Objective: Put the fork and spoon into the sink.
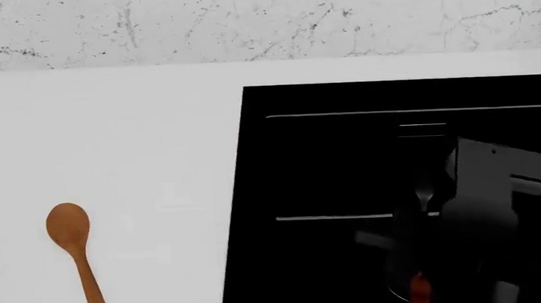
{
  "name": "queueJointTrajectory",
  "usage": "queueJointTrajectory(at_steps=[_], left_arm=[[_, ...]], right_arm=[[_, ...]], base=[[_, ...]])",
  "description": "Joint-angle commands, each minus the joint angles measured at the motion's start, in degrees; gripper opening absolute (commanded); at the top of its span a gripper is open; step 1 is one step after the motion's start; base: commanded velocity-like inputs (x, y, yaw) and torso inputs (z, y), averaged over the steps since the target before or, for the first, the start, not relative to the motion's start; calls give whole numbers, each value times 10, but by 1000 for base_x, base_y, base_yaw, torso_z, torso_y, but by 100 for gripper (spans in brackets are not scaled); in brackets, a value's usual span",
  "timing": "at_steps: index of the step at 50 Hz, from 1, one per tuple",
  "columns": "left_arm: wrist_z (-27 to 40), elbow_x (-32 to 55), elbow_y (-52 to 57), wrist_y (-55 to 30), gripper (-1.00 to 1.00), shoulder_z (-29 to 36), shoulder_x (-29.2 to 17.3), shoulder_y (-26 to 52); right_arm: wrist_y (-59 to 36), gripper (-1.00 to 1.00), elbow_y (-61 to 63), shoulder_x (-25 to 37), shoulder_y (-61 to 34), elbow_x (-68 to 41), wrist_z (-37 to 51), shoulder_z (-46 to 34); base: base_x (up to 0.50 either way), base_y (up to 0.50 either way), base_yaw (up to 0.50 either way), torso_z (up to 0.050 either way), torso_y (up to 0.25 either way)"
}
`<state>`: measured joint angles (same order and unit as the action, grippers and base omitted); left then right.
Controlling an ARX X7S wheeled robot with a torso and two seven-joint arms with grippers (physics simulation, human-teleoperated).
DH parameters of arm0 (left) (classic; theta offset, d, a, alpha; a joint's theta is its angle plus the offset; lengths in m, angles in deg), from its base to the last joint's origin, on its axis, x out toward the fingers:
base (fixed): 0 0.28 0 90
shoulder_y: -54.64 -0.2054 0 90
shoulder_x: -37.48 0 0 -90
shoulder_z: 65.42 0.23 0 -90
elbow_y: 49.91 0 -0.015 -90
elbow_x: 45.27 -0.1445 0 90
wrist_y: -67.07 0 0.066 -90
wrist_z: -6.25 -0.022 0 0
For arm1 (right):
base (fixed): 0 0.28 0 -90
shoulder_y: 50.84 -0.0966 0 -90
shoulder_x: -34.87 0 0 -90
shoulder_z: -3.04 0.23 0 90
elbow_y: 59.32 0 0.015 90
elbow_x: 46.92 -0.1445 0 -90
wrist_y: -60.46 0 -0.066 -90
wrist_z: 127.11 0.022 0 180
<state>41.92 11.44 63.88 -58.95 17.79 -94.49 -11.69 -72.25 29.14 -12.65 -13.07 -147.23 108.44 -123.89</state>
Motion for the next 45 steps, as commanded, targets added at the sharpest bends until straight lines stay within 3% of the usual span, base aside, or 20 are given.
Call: queueJointTrajectory(at_steps=[1, 28, 29, 45], left_arm=[[-1, -1, -1, 1, 100, 1, 1, 0], [-9, 1, -1, 15, 100, -14, -1, -24], [-9, 1, -2, 15, 100, -14, -1, -24], [-7, 5, 3, 16, 100, -19, -3, -30]], right_arm=[[13, -100, -12, 7, 19, 16, -11, 5], [27, -100, -26, 14, 46, 23, -10, 3], [28, 100, -24, 16, 48, 21, -9, 5], [36, 100, 13, 34, 50, 5, 7, 22]], base=[[0, 0, 0, 0, 0], [0, 0, 0, 0, 0], [0, 0, 0, 0, 0], [0, 0, 0, 0, 0]])
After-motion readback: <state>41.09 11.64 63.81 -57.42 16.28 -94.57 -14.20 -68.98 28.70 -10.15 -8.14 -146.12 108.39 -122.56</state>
